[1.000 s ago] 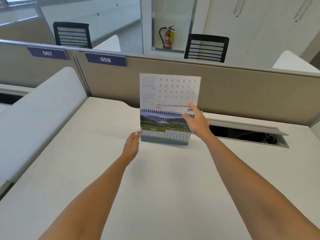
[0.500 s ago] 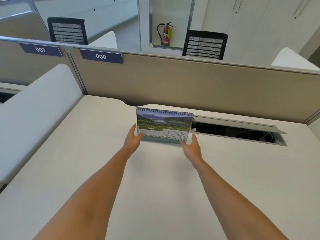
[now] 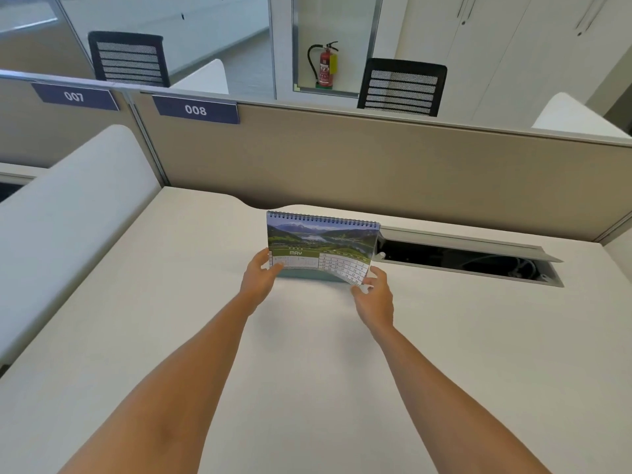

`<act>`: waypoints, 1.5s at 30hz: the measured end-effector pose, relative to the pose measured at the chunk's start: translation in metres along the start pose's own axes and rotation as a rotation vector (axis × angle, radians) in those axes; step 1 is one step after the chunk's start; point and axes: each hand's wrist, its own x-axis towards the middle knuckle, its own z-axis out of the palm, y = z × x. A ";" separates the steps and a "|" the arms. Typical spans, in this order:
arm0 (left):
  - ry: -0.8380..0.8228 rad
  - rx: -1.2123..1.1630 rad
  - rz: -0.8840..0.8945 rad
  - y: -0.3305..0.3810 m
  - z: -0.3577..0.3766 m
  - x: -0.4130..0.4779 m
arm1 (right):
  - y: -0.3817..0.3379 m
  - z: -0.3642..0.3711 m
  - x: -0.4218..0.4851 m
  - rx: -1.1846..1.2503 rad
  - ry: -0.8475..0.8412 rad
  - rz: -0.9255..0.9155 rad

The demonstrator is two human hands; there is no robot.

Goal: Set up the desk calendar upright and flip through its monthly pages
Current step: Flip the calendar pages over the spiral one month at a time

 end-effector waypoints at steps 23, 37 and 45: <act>-0.363 -0.476 0.068 0.114 -0.058 -0.031 | -0.099 -0.081 0.006 0.765 -0.337 0.080; -0.121 -0.281 0.165 0.136 -0.023 -0.002 | -0.137 -0.069 0.024 0.727 -0.194 0.086; -0.124 0.423 0.143 0.106 0.004 0.015 | -0.108 -0.047 0.039 -0.175 -0.200 -0.309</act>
